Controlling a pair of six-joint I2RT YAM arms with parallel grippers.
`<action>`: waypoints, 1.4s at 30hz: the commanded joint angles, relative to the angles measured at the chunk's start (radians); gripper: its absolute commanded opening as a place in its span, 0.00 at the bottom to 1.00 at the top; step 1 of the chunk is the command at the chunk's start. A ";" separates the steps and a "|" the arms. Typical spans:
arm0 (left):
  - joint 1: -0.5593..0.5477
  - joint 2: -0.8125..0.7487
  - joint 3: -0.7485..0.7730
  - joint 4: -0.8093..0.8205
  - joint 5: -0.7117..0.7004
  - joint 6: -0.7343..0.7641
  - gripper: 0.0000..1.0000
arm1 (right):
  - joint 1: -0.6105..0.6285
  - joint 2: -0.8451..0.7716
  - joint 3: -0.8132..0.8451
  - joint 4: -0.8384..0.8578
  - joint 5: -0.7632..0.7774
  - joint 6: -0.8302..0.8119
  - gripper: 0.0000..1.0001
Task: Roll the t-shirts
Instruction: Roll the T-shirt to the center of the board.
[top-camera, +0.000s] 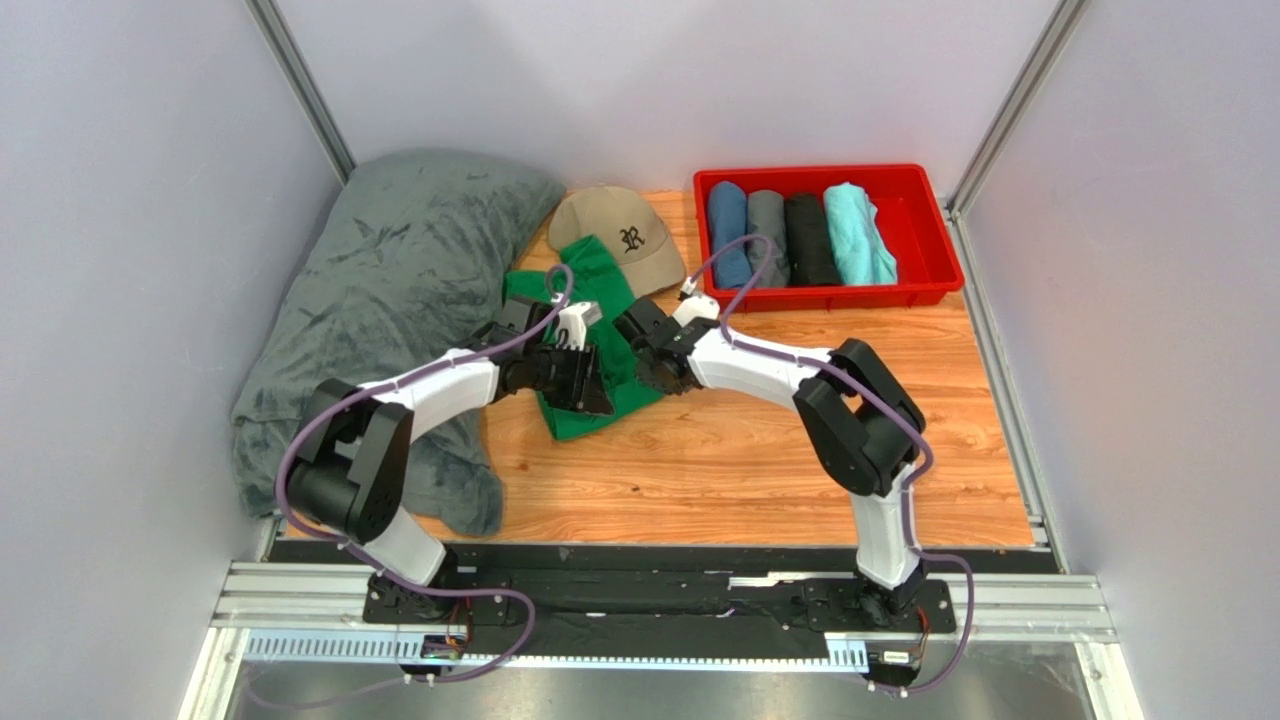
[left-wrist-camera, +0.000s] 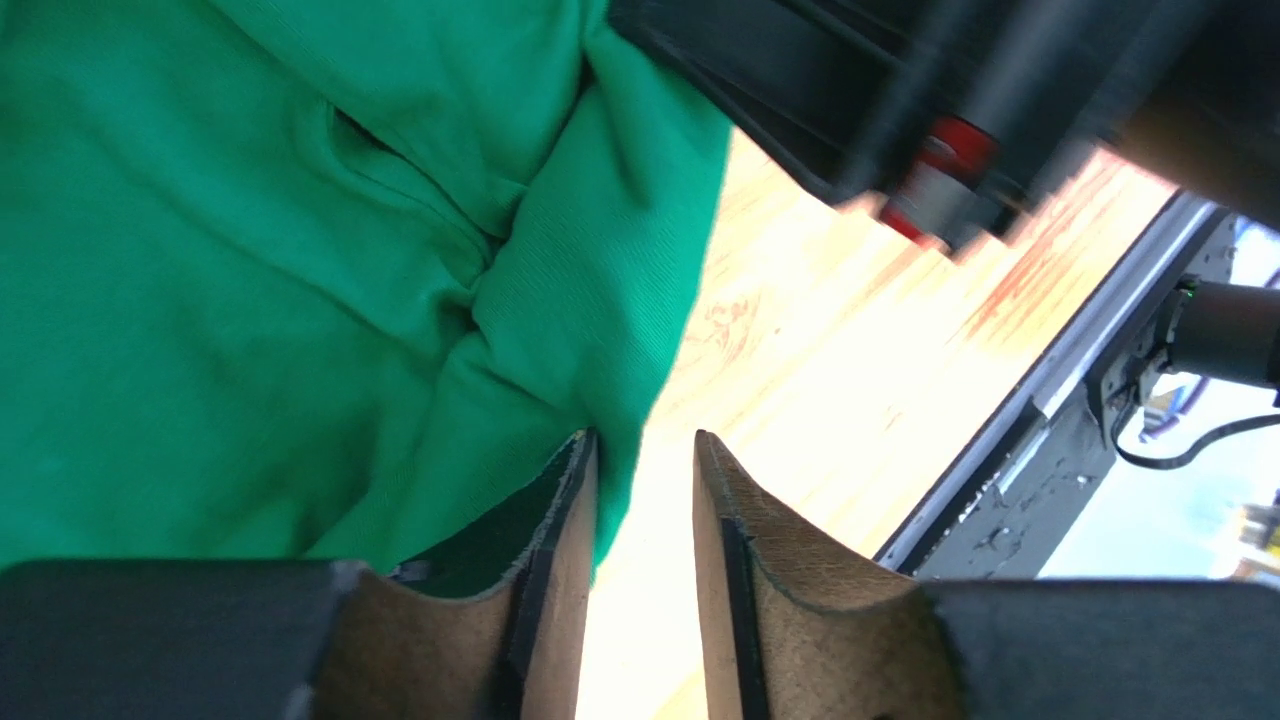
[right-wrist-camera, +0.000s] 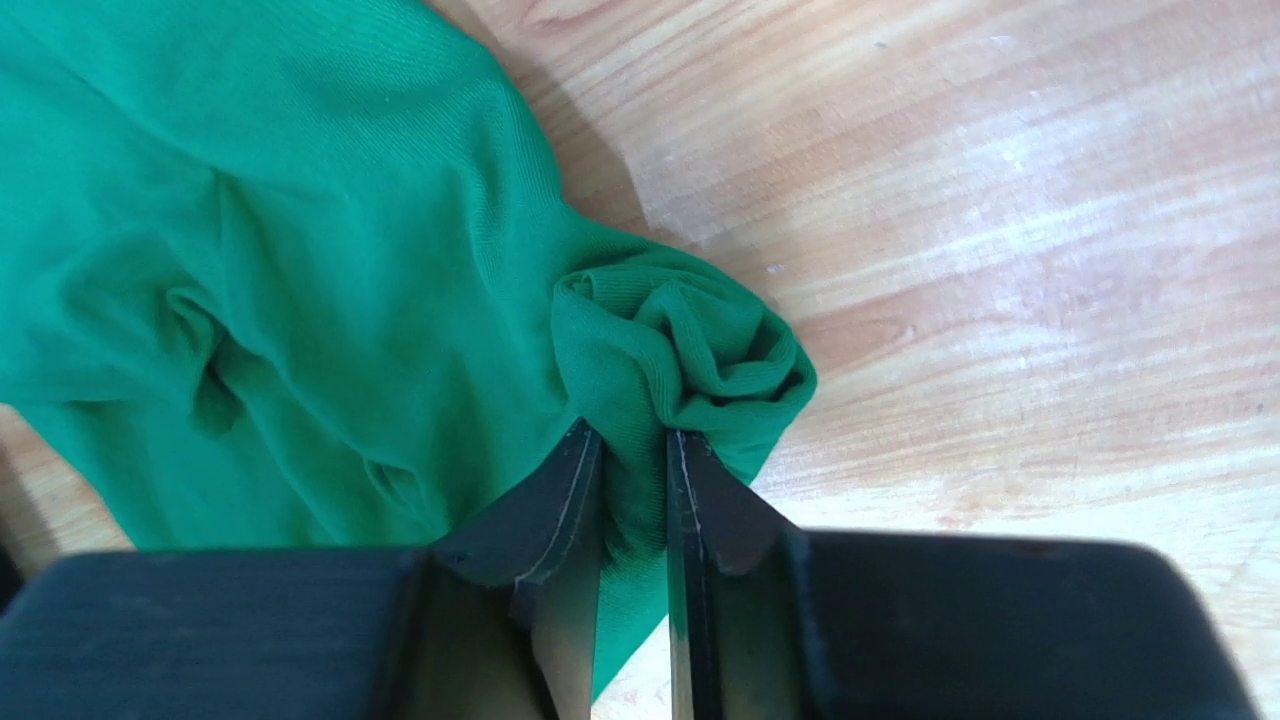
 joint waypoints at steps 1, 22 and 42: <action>0.002 -0.090 -0.019 0.032 -0.043 0.039 0.40 | -0.035 0.117 0.157 -0.263 -0.100 -0.137 0.15; -0.403 -0.381 -0.180 0.289 -0.503 0.512 0.52 | -0.145 0.302 0.455 -0.626 -0.061 -0.496 0.13; -0.627 0.011 -0.053 0.490 -0.771 0.829 0.63 | -0.161 0.360 0.480 -0.604 -0.104 -0.504 0.13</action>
